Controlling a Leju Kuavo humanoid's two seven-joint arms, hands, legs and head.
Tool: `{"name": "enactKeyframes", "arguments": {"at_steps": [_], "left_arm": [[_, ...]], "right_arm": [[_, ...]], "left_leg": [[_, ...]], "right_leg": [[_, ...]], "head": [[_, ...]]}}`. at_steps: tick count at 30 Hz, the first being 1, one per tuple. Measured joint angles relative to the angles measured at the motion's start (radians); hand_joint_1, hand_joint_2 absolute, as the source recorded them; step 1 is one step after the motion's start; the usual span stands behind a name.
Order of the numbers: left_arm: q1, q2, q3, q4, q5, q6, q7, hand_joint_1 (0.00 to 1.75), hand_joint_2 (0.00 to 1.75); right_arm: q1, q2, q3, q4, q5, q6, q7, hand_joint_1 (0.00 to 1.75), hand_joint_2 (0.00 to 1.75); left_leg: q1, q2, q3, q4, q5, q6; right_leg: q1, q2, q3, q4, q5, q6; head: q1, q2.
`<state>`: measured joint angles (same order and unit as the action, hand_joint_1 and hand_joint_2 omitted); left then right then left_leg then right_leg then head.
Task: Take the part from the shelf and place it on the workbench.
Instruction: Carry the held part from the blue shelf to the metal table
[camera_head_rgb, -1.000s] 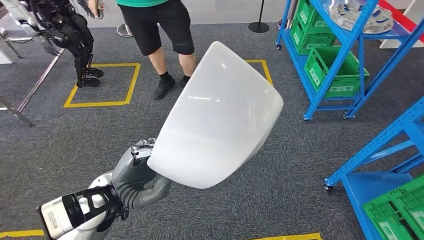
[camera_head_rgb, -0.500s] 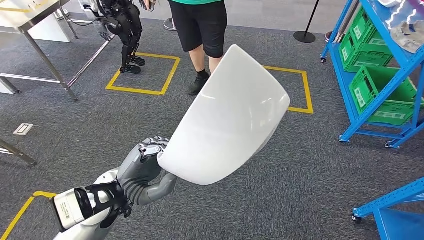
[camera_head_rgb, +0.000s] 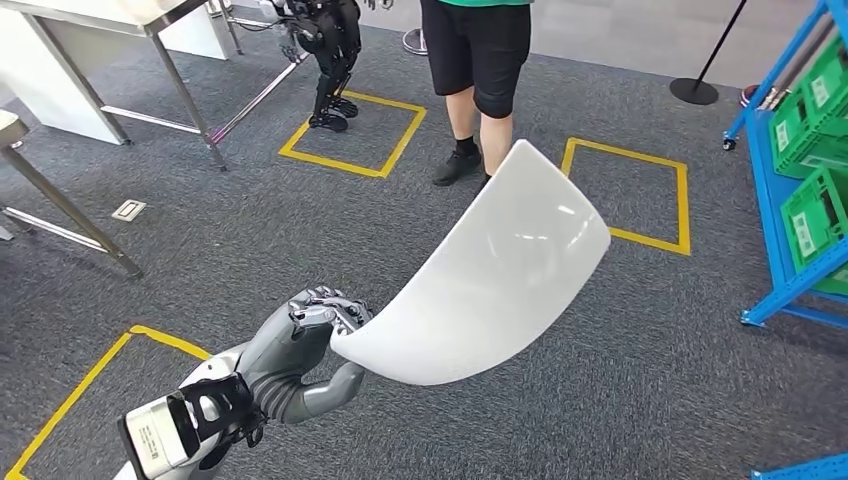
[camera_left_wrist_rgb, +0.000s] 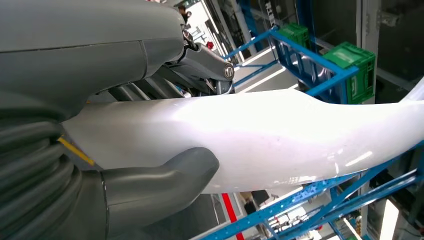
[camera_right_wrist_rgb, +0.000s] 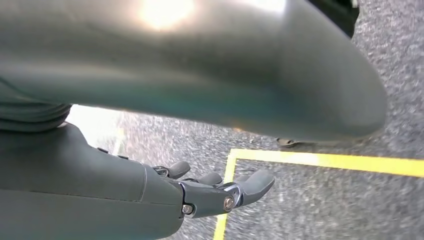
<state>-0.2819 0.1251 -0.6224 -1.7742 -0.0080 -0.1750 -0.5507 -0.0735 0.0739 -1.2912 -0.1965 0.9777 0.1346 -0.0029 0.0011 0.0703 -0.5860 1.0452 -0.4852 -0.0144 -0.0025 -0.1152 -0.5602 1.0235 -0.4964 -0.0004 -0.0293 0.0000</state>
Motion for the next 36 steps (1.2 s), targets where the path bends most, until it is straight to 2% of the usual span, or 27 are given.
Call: {"name": "enactKeyframes", "arguments": {"at_steps": [1,3,4,5,7,9,10,11,12,14,16,18,19,20,21,22,23,24,25,26,27,28,30,32,34,35,36], "left_arm": [[-0.001,-0.002,0.0,-0.004,-0.001,-0.001,0.0,1.75,1.75],[-0.004,-0.007,0.0,-0.008,-0.003,-0.006,0.001,1.75,1.75],[-0.007,-0.011,0.0,-0.01,-0.003,-0.008,0.002,1.75,1.75],[-0.013,-0.016,0.0,-0.01,-0.004,-0.011,0.002,1.75,1.75],[-0.023,-0.027,-0.001,-0.011,-0.004,-0.014,0.003,1.75,1.75],[-0.026,-0.034,-0.002,-0.008,-0.004,-0.017,0.004,1.75,1.75],[-0.026,-0.036,-0.002,-0.007,-0.004,-0.018,0.004,1.75,1.75],[-0.027,-0.036,-0.002,-0.006,-0.004,-0.018,0.005,1.75,1.75],[-0.028,-0.037,-0.002,-0.005,-0.004,-0.018,0.005,1.75,1.75],[-0.034,-0.039,-0.002,-0.005,-0.003,-0.02,0.004,1.75,1.75],[-0.042,-0.039,-0.003,-0.004,0.0,-0.025,0.0,1.75,1.75],[-0.047,-0.038,-0.003,-0.004,0.004,-0.028,-0.003,1.75,1.75],[-0.047,-0.037,-0.004,-0.005,0.005,-0.029,0.0,1.75,1.75],[-0.047,-0.036,-0.004,-0.006,0.005,-0.028,0.006,1.75,1.75],[-0.047,-0.035,-0.004,-0.008,0.003,-0.026,0.014,1.75,1.75],[-0.045,-0.035,-0.005,-0.01,0.001,-0.024,0.022,1.75,1.75],[-0.041,-0.034,-0.005,-0.012,-0.002,-0.022,0.028,1.75,1.75],[-0.035,-0.034,-0.005,-0.014,-0.008,-0.02,0.034,1.75,1.75],[-0.027,-0.033,-0.006,-0.016,-0.014,-0.019,0.038,1.75,1.75],[-0.018,-0.032,-0.006,-0.019,-0.022,-0.018,0.04,1.75,1.75],[-0.011,-0.031,-0.006,-0.024,-0.03,-0.017,0.043,1.75,1.75],[-0.006,-0.03,-0.006,-0.029,-0.035,-0.018,0.045,1.75,1.75],[-0.002,-0.032,-0.006,-0.042,-0.045,-0.023,0.048,1.75,1.75],[0.0,-0.037,-0.006,-0.051,-0.052,-0.033,0.054,1.75,1.75],[0.004,-0.041,-0.006,-0.058,-0.058,-0.04,0.058,1.75,1.75],[0.005,-0.042,-0.005,-0.061,-0.06,-0.042,0.058,1.75,1.75],[0.005,-0.044,-0.005,-0.064,-0.061,-0.043,0.058,1.75,1.75]], "right_arm": [[-0.001,0.001,0.002,0.0,0.002,0.0,-0.008,0.0,0.0],[-0.006,0.001,0.003,0.0,0.004,0.0,-0.026,0.0,0.0],[-0.009,0.001,0.004,0.0,0.003,0.0,-0.035,0.0,0.0],[-0.012,0.001,0.004,0.0,0.002,0.001,-0.042,0.0,0.0],[-0.013,0.001,0.004,0.0,-0.001,0.007,-0.047,0.0,0.0],[-0.011,0.001,0.004,0.0,-0.002,0.011,-0.046,0.0,0.0],[-0.009,0.001,0.004,0.0,-0.002,0.012,-0.046,0.0,0.0],[-0.009,0.001,0.004,0.0,-0.002,0.011,-0.046,0.0,0.0],[-0.009,0.001,0.004,0.0,-0.002,0.011,-0.046,0.0,0.0],[-0.009,0.001,0.004,0.0,-0.003,0.011,-0.039,0.0,0.0],[-0.01,0.0,0.004,0.0,-0.006,0.013,-0.021,0.0,0.0],[-0.01,0.001,0.004,0.0,-0.008,0.015,0.0,0.0,0.0],[-0.01,0.002,0.004,0.0,-0.008,0.013,0.011,0.0,0.0],[-0.01,0.003,0.004,0.0,-0.007,0.011,0.019,0.0,0.0],[-0.009,0.003,0.004,0.0,-0.005,0.009,0.027,0.0,0.0],[-0.007,0.004,0.004,0.0,-0.003,0.008,0.031,0.0,0.0],[-0.004,0.004,0.004,0.0,-0.001,0.008,0.033,0.0,0.0],[-0.001,0.004,0.004,0.0,0.002,0.008,0.033,0.0,0.0],[0.001,0.003,0.004,0.0,0.003,0.008,0.031,0.0,0.0],[0.002,0.003,0.004,0.0,0.003,0.008,0.03,0.0,0.0],[0.002,0.003,0.004,0.0,0.003,0.008,0.029,0.0,0.0],[0.0,0.003,0.004,0.0,0.002,0.008,0.03,0.0,0.0],[-0.002,0.002,0.004,0.0,0.0,0.008,0.029,0.0,0.0],[-0.004,0.001,0.004,0.0,-0.002,0.008,0.028,0.0,0.0],[-0.008,0.001,0.004,0.0,-0.003,0.007,0.026,0.0,0.0],[-0.01,0.001,0.004,0.0,-0.003,0.007,0.025,0.0,0.0],[-0.012,0.0,0.004,0.0,-0.003,0.008,0.024,0.0,0.0]], "left_leg": [[-0.002,0.004,0.005,-0.014,0.002,0.007],[-0.003,-0.023,0.003,-0.016,0.008,0.02],[-0.001,-0.035,0.004,-0.019,0.011,0.027],[0.002,-0.048,0.004,-0.022,0.015,0.033],[0.006,-0.072,0.003,-0.024,0.02,0.04],[0.006,-0.1,-0.002,-0.022,0.022,0.043],[0.006,-0.115,-0.003,-0.02,0.022,0.043],[0.006,-0.13,-0.004,-0.018,0.023,0.042],[0.006,-0.145,-0.004,-0.016,0.023,0.04],[0.007,-0.172,-0.006,-0.013,0.024,0.033],[0.007,-0.194,-0.012,-0.014,0.028,0.021],[0.008,-0.214,-0.017,-0.02,0.033,0.006],[0.007,-0.208,-0.021,-0.018,0.032,0.001],[0.005,-0.188,-0.029,-0.003,0.021,-0.003],[0.003,-0.158,-0.046,0.033,-0.002,-0.005],[0.002,-0.122,-0.071,0.088,-0.035,-0.006],[0.002,-0.099,-0.102,0.156,-0.07,-0.008],[0.003,-0.088,-0.131,0.222,-0.1,-0.01],[0.004,-0.083,-0.15,0.266,-0.114,-0.011],[0.005,-0.08,-0.151,0.276,-0.11,-0.012],[0.005,-0.075,-0.133,0.247,-0.089,-0.013],[0.006,-0.062,-0.096,0.183,-0.056,-0.012],[0.002,-0.006,-0.021,0.046,-0.01,-0.004],[-0.002,0.018,0.005,-0.008,-0.002,0.011],[-0.002,-0.011,0.003,-0.01,0.002,0.026],[0.0,-0.024,0.002,-0.011,0.005,0.032],[0.003,-0.037,0.002,-0.013,0.008,0.037]], "right_leg": [[0.002,-0.01,0.002,0.001,-0.002,0.006],[-0.001,-0.026,0.008,0.0,-0.005,0.019],[-0.004,-0.013,0.008,0.007,-0.012,0.026],[-0.006,0.015,0.001,0.03,-0.029,0.032],[-0.01,0.084,-0.048,0.138,-0.091,0.04],[-0.009,0.109,-0.112,0.264,-0.139,0.042],[-0.009,0.112,-0.129,0.29,-0.137,0.041],[-0.01,0.114,-0.124,0.272,-0.114,0.04],[-0.011,0.121,-0.099,0.214,-0.076,0.038],[-0.014,0.162,-0.035,0.069,-0.013,0.034],[-0.012,0.187,-0.007,0.004,0.004,0.028],[-0.01,0.167,-0.007,0.001,0.007,0.017],[-0.011,0.155,-0.006,-0.002,0.01,0.009],[-0.013,0.142,-0.005,-0.006,0.012,0.0],[-0.014,0.129,-0.005,-0.009,0.014,-0.007],[-0.012,0.115,-0.005,-0.01,0.014,-0.012],[-0.01,0.101,-0.006,-0.01,0.013,-0.015],[-0.008,0.086,-0.006,-0.01,0.012,-0.017],[-0.008,0.071,-0.006,-0.01,0.011,-0.017],[-0.007,0.056,-0.006,-0.01,0.01,-0.017],[-0.007,0.042,-0.005,-0.009,0.009,-0.016],[-0.007,0.028,-0.003,-0.008,0.007,-0.013],[-0.002,0.006,0.001,-0.004,0.0,-0.004],[0.004,-0.015,0.006,0.0,-0.005,0.007],[0.004,-0.033,0.013,-0.001,-0.009,0.019],[0.002,-0.018,0.013,0.007,-0.017,0.026],[-0.001,0.01,0.005,0.029,-0.034,0.032]], "head": [[0.0,0.0],[0.001,0.0],[0.001,0.0],[0.002,0.0],[0.007,0.0],[0.011,0.0],[0.011,0.0],[0.011,0.0],[0.012,0.0],[0.013,0.0],[0.014,0.0],[0.014,0.0],[0.014,0.0],[0.011,0.0],[0.007,0.0],[0.004,0.0],[0.001,0.0],[0.0,0.0],[0.0,0.0],[0.0,0.0],[-0.001,0.0],[-0.001,0.0],[-0.003,0.0],[-0.001,0.0],[0.002,0.0],[0.002,0.0],[0.004,0.0]]}}
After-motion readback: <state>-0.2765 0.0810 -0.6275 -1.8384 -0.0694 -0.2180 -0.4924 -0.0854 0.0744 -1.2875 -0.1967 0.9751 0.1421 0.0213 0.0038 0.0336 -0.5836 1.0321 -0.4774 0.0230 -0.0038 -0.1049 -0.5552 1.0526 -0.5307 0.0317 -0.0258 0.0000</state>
